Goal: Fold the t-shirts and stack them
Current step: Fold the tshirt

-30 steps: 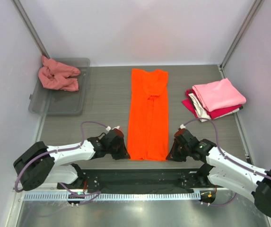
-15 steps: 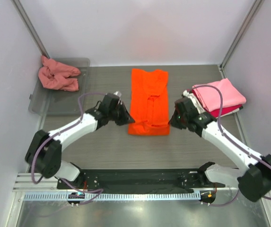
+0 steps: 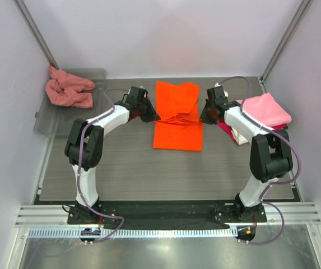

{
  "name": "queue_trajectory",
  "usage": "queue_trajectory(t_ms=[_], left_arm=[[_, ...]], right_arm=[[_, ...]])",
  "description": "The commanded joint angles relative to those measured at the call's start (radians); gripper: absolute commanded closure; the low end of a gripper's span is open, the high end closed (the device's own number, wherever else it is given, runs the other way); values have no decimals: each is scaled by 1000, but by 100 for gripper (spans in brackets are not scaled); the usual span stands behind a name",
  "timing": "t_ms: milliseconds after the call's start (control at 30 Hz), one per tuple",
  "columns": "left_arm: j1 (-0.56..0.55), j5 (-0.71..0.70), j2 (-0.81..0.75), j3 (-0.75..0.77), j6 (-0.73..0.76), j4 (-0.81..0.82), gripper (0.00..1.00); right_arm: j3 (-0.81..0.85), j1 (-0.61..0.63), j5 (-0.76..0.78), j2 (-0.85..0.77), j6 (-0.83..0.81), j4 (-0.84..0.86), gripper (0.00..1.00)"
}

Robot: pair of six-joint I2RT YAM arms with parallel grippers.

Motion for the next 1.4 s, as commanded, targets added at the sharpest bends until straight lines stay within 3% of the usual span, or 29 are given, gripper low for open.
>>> queue_trajectory(t_ms=[0,200,233,267,300,333,400,467,533,633,900,1233,1367], left_arm=[[14,5,21,81,22,-6,100],[27,-25,57,121,23,-15,100],[28,-28,69,127,25,-9,93],[27,-20,99,156,43,-9,83],[28,-17,119,177,48,-23,69],[31,-15,129,193,57,-73,47],[31,-43,85,143,83,-81,40],[31,-81,16,64,97,-48,21],[30,-118,-88,-35,117,-38,14],[28,-123,-190,-149,125,-40,14],[-9,-23,-224,-321,96,12,33],[-42,3,-200,-416,43,104,49],[-47,21,-187,-430,30,118,52]], right_arm=[[88,-11,-34,42,-29,47,99],[186,-30,-46,142,-30,53,99],[208,-33,-57,170,-32,53,97],[216,-36,-55,184,-23,52,85],[222,-37,-40,191,-18,52,62],[216,-37,-25,190,-10,50,28],[187,-36,-32,167,-16,61,23],[104,-36,-52,98,-21,75,23],[-10,-36,-58,32,-33,99,25],[-173,-36,-123,-91,-36,130,33],[-392,-34,-261,-201,-2,211,55],[-442,-34,-301,-148,-1,256,54],[-447,-36,-290,-122,-1,263,59]])
